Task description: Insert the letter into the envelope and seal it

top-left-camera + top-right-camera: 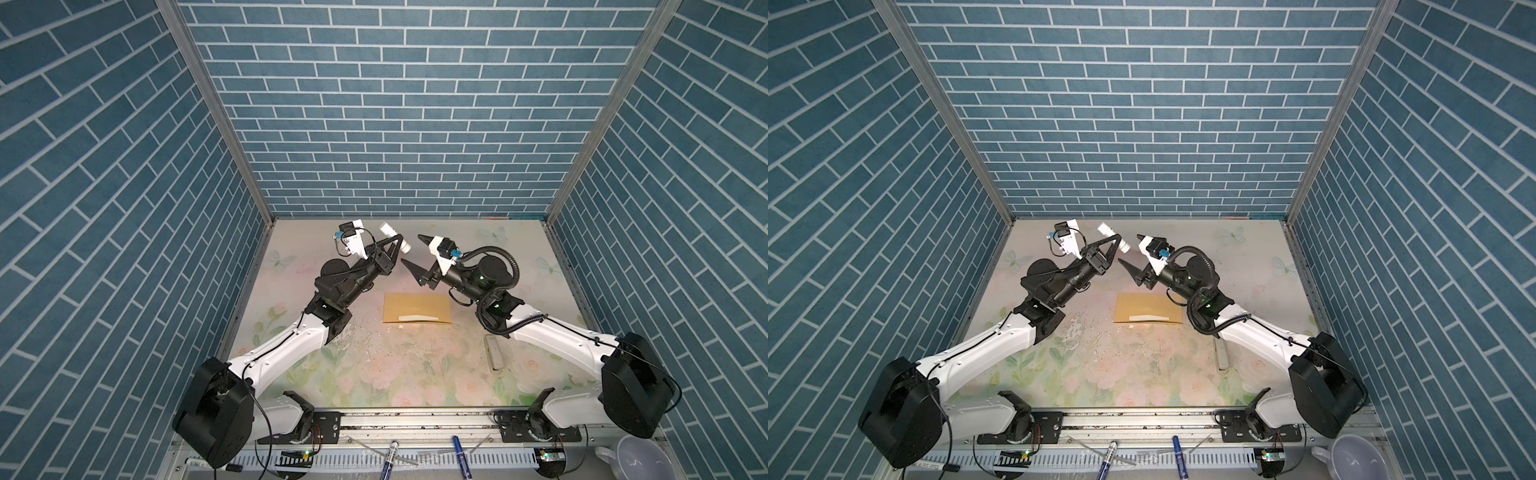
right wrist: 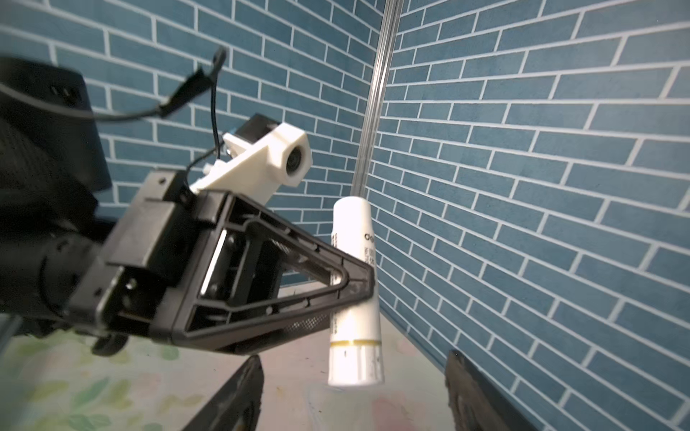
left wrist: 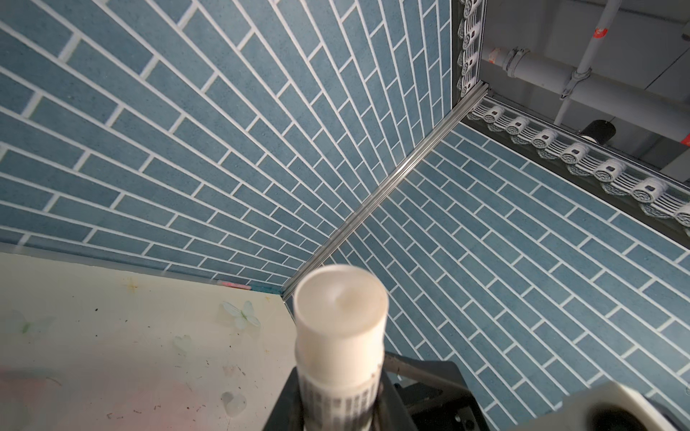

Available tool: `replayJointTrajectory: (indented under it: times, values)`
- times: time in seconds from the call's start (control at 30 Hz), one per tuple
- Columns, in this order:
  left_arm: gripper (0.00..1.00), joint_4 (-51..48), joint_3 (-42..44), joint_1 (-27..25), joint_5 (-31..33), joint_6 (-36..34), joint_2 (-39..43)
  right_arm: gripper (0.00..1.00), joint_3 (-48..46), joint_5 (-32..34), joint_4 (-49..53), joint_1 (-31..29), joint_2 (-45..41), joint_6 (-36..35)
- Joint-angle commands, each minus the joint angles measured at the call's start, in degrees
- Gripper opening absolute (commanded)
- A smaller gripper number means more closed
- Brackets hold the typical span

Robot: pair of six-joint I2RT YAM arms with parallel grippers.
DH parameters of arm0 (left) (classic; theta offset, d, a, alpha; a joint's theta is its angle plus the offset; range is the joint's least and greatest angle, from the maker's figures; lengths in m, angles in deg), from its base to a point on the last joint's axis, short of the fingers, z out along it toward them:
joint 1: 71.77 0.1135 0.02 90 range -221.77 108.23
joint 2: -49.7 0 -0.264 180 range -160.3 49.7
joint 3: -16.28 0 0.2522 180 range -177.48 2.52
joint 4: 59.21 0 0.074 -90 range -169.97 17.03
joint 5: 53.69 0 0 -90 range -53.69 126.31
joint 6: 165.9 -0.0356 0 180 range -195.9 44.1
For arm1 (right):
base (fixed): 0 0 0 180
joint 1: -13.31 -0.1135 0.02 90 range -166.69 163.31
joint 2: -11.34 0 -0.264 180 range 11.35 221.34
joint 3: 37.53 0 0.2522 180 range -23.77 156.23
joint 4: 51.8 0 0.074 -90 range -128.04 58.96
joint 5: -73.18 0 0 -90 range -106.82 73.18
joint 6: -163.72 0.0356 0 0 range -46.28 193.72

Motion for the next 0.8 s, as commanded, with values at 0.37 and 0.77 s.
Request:
replayJointTrajectory:
  times: [0.37, 0.77]
  values:
    - [0.00, 1.1, -1.7, -0.2, 0.1, 1.3, -0.7, 0.51, 0.8, 11.9, -7.1, -3.4, 3.5, -14.8]
    - [0.00, 1.8, -1.8, -0.2, -0.1, 2.0, -1.1, 0.31, 3.0, 11.9, -6.0, -4.1, 4.9, -13.9]
